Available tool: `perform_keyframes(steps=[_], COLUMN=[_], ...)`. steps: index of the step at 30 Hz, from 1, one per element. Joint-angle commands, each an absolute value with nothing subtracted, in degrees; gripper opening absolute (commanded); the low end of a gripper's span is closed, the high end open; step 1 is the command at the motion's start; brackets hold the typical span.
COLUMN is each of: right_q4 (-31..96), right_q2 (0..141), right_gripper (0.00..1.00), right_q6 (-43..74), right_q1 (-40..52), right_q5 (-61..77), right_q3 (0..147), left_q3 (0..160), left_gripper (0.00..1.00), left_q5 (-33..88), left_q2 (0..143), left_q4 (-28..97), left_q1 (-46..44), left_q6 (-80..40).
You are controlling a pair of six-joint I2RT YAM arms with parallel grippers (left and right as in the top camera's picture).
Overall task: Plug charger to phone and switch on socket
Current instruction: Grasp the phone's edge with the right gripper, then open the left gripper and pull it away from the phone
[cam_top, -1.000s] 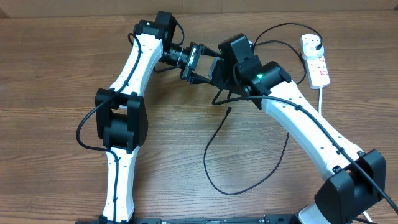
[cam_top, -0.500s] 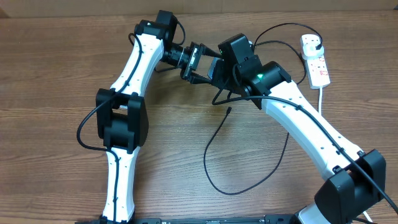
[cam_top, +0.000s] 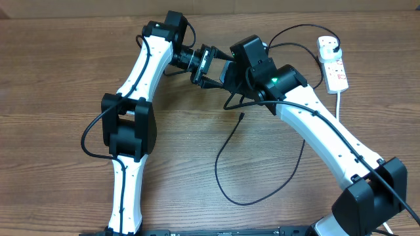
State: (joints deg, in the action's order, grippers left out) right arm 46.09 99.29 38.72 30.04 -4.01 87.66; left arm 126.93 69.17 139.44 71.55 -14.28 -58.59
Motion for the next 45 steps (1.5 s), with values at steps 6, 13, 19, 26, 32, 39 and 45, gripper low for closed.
perform_keyframes(steps=[6, 13, 19, 26, 32, 39, 45], right_q4=[45.5, 45.5, 45.5, 45.5, 45.5, 45.7, 47.0], right_q2=[99.0, 99.0, 99.0, 99.0, 99.0, 99.0, 99.0], right_gripper=[0.18, 0.14, 0.09, 0.04, 0.04, 0.04, 0.04], right_q6=[38.8, 38.8, 38.8, 38.9, 39.3, 39.5, 40.6], right_q1=[30.2, 30.2, 30.2, 30.2, 30.2, 29.3, 26.1], right_q5=[-4.4, -4.4, -4.4, -4.4, -4.4, -4.4, -4.4], right_q3=[88.9, 88.9, 88.9, 88.9, 88.9, 88.9, 88.9], left_q3=[128.8, 128.8, 128.8, 128.8, 128.8, 128.8, 128.8], left_gripper=[0.64, 0.64, 0.66, 0.70, 0.92, 1.00, 1.00], left_q5=[71.6, 71.6, 71.6, 71.6, 71.6, 70.7, 70.6], left_q2=[139.5, 139.5, 139.5, 139.5, 139.5, 139.5, 139.4], left_q4=[71.5, 71.5, 71.5, 71.5, 70.3, 64.2, 62.9], left_q1=[-14.7, -14.7, -14.7, -14.7, -14.5, -11.6, -7.7], left_q6=[-59.4, -59.4, -59.4, -59.4, -57.5, -54.1, -48.4])
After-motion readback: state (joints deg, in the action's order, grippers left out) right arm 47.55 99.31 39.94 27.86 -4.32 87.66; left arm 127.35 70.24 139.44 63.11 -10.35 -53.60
